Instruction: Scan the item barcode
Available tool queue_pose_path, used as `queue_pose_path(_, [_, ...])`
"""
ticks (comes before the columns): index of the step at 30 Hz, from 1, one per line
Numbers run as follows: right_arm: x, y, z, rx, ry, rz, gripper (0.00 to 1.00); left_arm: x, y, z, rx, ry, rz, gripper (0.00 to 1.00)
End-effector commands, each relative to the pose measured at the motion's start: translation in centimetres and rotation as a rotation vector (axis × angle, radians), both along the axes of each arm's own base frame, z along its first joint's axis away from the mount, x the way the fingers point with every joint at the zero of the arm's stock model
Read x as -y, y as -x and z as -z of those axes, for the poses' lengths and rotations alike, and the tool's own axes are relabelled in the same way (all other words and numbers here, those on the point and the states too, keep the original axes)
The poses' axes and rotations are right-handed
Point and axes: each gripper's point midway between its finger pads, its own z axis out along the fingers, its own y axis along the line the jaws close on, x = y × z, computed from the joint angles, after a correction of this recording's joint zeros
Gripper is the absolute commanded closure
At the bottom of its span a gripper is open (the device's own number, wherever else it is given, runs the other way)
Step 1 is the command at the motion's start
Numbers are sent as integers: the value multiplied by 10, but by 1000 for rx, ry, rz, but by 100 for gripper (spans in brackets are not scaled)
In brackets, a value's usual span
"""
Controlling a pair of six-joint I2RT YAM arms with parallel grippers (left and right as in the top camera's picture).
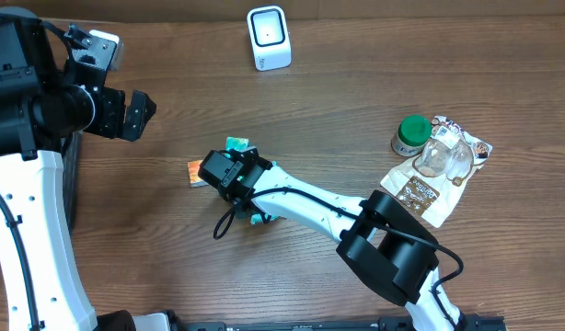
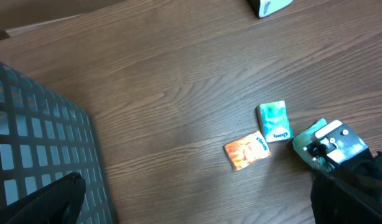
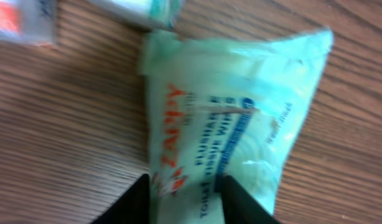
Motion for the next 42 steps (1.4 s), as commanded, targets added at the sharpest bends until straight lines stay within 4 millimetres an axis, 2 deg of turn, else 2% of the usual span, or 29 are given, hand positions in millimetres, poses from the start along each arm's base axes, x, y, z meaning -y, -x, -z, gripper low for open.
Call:
queue_pose_path(1, [8,0,7,-4,37,34,70,-1,0,-8,24,-15,16,0])
queue_pose_path(6, [18,7,9,-29,76,37,72,-1,0,-8,24,-15,16,0])
queue_pose_path(8, [22,9,15,-39,97,23,67,-1,0,-8,24,-15,16,0])
queue_pose_path(10, [24,12,25,-61,123,-6,59,-1,0,-8,24,-15,16,0])
queue_pose_path(12, [25,17,38,-99,145,-47,56,-1,0,-8,24,-15,16,0])
queue_pose_path(14, [29,21,43,-121,166,-57,62,-1,0,-8,24,-15,16,0])
queue_pose_path(17, [30,21,39,-127,176,-57,82,-1,0,-8,24,-15,16,0])
queue_pose_path(21, [24,18,26,-125,169,-57,96,-1,0,-8,24,-15,16,0])
queue_pose_path(25, [17,19,5,-147,152,-46,96,-1,0,-8,24,-15,16,0])
queue_pose_path(28, [-1,21,-22,-183,71,-50,96,-1,0,-8,24,-15,16,0])
queue_pose_path(35, [-59,31,-92,-337,-383,-203,96,-1,0,-8,24,-15,16,0])
queue_pose_path(38, [-77,34,-108,-459,-607,-273,96,-1,0,-8,24,-15,16,0])
queue_pose_path(42, [-83,37,-113,-590,-827,-309,96,-1,0,-8,24,-15,16,0])
